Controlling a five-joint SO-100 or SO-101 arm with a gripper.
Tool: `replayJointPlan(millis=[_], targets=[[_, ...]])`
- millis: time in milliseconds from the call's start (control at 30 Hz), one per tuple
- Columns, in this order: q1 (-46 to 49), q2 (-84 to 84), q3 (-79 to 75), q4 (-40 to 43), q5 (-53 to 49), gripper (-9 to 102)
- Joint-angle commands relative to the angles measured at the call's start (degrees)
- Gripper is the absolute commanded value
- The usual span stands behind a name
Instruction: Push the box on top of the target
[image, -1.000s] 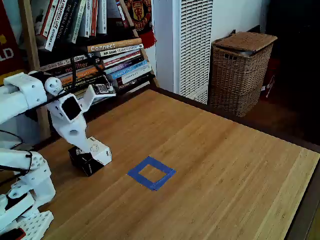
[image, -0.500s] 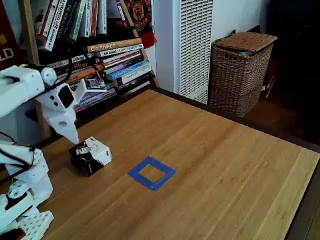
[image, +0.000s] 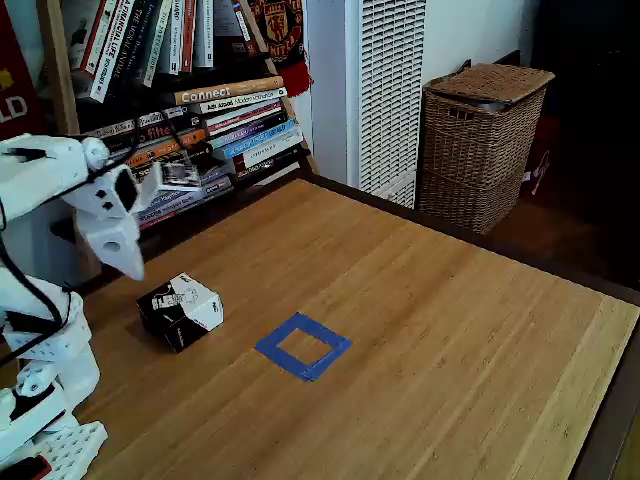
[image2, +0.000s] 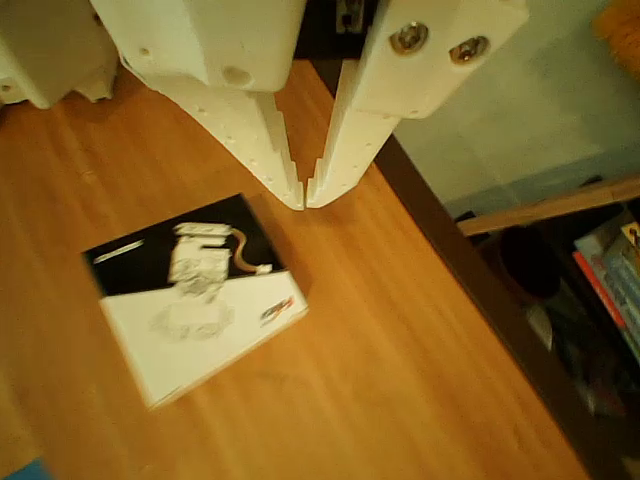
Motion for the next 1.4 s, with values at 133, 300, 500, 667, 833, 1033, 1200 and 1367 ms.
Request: replayJointPlan(millis=[133, 300, 500, 667, 833, 1033, 1200, 1367], targets=[[-1.9, -0.1, 0.4, -3.6, 2.5, 0], [-1.9, -0.1, 3.6, -7.9, 2.6, 0], [-1.4, -0.1, 5.7, -10.6, 3.8, 0], [-0.6, 0.6, 7.1, -12.9, 4.0, 0], [0.9, 3.7, 8.7, -12.4, 0.5, 0], [2.8, 7.1, 9.8, -9.1, -5.1, 0], [2.7, 8.3, 10.6, -8.4, -6.4, 0], [2.8, 7.6, 11.1, -9.4, -8.3, 0]])
